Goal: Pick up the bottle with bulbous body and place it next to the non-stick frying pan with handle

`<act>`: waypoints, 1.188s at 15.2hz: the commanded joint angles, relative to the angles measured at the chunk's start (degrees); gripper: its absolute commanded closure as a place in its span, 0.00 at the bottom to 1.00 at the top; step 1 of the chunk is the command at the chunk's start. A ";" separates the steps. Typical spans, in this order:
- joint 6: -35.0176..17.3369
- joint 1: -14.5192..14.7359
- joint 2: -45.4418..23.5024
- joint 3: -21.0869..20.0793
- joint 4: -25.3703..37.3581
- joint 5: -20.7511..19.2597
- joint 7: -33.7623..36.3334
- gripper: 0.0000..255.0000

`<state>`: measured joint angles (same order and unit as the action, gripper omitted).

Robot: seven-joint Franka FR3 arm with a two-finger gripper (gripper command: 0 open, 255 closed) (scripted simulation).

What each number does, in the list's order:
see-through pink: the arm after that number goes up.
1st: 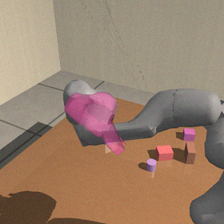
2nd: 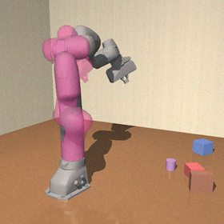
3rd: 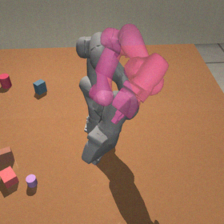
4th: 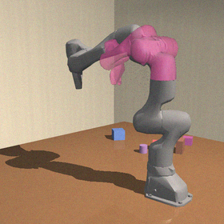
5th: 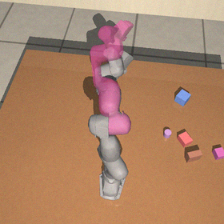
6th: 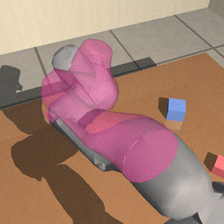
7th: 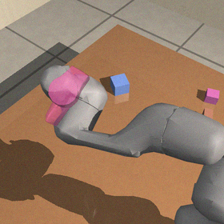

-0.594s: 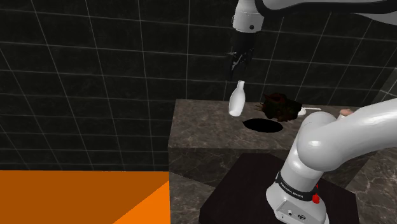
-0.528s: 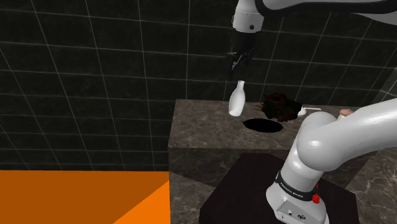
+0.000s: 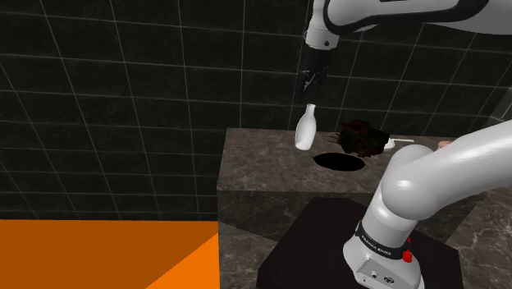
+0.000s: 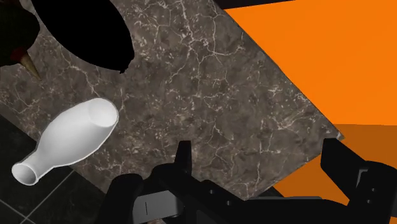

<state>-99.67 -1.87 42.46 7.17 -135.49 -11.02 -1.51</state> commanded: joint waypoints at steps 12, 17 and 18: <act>-11.41 -2.06 -17.16 17.67 7.53 -1.32 -17.12 0.00; -14.63 -1.61 -26.78 24.58 13.65 2.61 -25.26 0.00; -15.12 -1.53 -28.94 25.94 15.09 3.85 -27.08 0.00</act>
<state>-113.87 -3.62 16.05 31.68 -121.81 -8.46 -26.73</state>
